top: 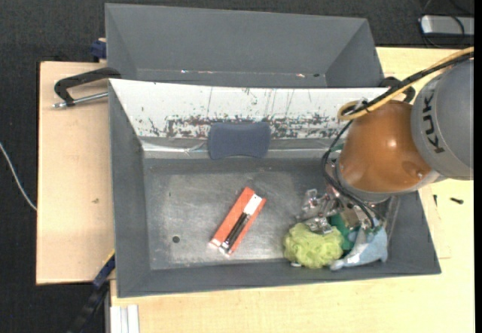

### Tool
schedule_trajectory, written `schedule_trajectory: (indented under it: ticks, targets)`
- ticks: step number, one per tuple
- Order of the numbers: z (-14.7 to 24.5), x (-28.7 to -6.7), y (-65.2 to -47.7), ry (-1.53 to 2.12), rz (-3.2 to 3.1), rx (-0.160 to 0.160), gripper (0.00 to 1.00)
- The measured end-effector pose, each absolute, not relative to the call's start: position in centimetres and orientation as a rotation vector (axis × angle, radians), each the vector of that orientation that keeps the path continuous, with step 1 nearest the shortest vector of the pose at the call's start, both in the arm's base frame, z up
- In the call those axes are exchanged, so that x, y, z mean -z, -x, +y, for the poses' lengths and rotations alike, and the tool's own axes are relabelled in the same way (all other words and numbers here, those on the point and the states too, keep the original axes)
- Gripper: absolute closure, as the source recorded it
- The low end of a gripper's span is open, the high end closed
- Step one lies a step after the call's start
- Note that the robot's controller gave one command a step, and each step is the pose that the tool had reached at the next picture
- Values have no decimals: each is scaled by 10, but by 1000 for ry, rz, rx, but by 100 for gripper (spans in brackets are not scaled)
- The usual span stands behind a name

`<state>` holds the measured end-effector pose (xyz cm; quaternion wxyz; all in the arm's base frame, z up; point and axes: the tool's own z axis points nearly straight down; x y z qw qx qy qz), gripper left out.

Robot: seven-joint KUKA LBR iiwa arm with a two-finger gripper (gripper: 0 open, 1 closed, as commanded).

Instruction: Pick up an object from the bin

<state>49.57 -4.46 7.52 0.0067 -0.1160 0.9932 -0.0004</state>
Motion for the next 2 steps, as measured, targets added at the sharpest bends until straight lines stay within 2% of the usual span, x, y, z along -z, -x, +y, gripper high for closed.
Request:
schedule_trajectory:
  ticks: [1, 2]
  targets:
    - [-45, -75, -496, 363, 3107, 1, 100]
    - [-51, -205, -506, 333, 3118, 0, 100]
